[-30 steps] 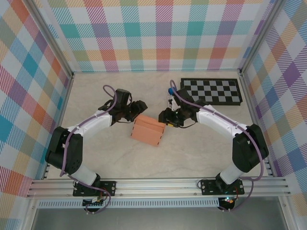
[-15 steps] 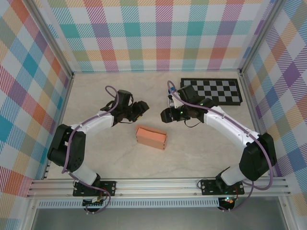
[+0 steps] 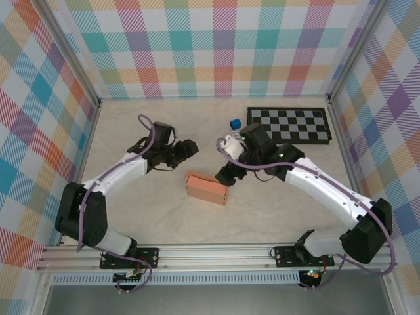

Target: Fold the paper box

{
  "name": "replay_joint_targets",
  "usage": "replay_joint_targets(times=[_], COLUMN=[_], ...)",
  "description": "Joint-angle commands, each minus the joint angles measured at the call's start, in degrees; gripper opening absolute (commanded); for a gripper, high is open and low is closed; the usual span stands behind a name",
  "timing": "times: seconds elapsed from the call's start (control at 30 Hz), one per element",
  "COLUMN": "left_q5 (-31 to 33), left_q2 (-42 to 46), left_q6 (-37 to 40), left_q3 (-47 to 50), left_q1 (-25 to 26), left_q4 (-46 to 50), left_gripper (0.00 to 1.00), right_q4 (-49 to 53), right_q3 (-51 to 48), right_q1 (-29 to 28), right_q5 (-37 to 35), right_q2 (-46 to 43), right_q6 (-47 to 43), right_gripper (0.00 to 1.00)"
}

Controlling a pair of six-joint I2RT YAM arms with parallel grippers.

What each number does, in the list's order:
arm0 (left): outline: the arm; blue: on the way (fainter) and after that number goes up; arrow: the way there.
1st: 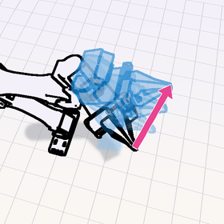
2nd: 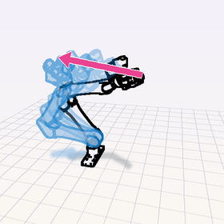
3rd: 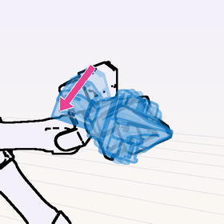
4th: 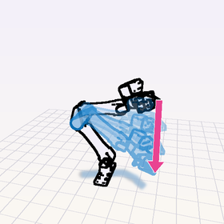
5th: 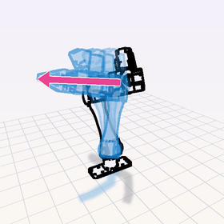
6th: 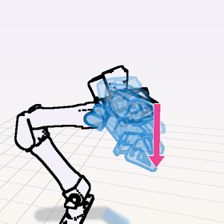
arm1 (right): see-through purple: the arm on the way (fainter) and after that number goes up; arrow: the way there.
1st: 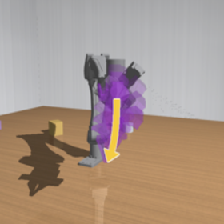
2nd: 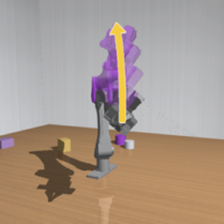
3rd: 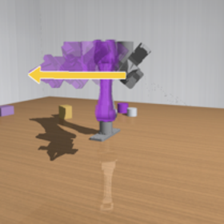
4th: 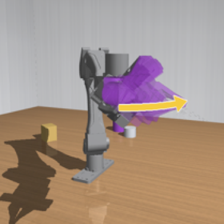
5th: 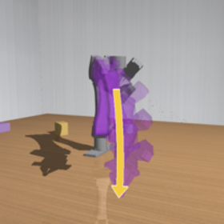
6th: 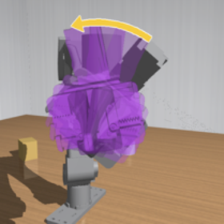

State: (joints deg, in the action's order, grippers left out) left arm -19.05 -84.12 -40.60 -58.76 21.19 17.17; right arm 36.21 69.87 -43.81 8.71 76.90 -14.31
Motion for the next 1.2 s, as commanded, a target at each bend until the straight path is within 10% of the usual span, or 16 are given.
replay_joint_targets(times=[0.0, 0.63, 1.17], left_q5=[-1.8, -8.5, -22.2], left_q2=[5.0, 14.2, 11.5], left_q6=[4.8, 6.6, 7.9], left_q3=[-1.6, 7.6, 9.2], left_q1=[-5.4, -12.3, -14.7], left_q4=[10.7, 17.9, 12.3], left_gripper=[0.67, 0.70, 0.80], right_q4=[4.3, 18.1, 18.3], right_q3=[1.9, 21.8, 22.6], right_q1=[-5.1, -11.6, -11.8], right_q5=[-5.5, -12.9, -15.2], right_q2=[4.6, 28.1, 33.2], right_q6=[-9.9, -11.1, -13.9], right_gripper=[0.93, 0.99, 0.79])
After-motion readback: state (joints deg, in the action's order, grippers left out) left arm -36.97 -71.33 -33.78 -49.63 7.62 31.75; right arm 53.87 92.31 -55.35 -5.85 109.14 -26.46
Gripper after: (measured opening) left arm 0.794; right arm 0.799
